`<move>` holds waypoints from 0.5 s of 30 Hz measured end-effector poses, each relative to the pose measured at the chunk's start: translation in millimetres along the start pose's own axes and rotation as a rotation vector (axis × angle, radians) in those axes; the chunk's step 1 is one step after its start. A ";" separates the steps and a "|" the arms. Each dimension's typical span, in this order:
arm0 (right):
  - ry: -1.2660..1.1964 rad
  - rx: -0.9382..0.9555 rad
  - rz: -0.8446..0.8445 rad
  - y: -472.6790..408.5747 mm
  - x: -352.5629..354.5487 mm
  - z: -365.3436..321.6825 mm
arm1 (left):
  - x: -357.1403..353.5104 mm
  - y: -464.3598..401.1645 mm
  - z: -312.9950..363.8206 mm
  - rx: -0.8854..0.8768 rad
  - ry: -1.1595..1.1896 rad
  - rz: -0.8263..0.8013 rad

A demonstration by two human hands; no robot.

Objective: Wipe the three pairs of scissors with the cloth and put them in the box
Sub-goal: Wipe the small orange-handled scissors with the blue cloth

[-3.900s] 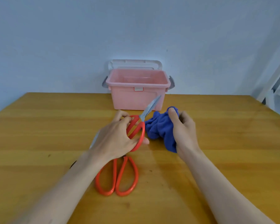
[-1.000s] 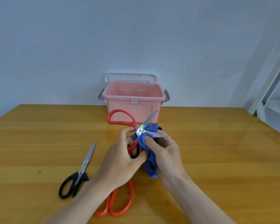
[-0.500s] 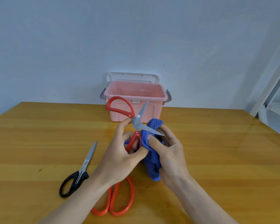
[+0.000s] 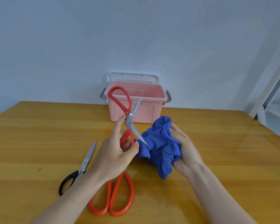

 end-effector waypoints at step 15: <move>0.464 0.029 0.000 10.6 -20.9 12.9 | -10.9 5.6 3.8 -0.162 -0.393 -0.154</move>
Point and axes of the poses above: each hand's wrist, its own y-axis away from the middle knuckle, its own x-axis out of the back of the hand, z = x × y, the point moved 3 cm from there along -y, towards the middle knuckle, and after that the axes turned 2 degrees about x, right-handed, at the moved point
